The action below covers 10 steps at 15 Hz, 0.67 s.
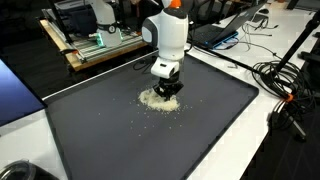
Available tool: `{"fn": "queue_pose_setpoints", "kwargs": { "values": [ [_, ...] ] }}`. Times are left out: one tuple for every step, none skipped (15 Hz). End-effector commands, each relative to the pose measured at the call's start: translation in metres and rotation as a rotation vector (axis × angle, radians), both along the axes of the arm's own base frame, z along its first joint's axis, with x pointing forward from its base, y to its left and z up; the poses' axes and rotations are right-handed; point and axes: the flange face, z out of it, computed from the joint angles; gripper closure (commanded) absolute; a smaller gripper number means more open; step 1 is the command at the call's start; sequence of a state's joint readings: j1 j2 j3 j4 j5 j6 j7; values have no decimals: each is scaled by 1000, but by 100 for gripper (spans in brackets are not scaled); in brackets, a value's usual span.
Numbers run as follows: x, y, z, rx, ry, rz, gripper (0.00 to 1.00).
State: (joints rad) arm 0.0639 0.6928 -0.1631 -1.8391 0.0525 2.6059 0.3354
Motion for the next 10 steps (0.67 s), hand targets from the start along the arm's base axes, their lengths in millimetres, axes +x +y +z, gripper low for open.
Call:
{"fn": "queue_pose_setpoints", "kwargs": {
  "values": [
    [0, 2, -7, -20, 24, -12, 96],
    [-1, 2, -6, -17, 26, -10, 96],
    [-1, 2, -6, -16, 26, -9, 97],
    [-1, 2, -6, -16, 25, -9, 97],
    [-1, 2, -6, -15, 25, -8, 97],
    [-1, 2, -6, -14, 25, -8, 97],
    [-1, 2, -6, -14, 25, -9, 97],
    [-1, 2, -6, -15, 23, -9, 97],
    [-1, 2, -6, -20, 20, -9, 97],
    [-1, 2, -6, -24, 22, -11, 97]
  ]
}}
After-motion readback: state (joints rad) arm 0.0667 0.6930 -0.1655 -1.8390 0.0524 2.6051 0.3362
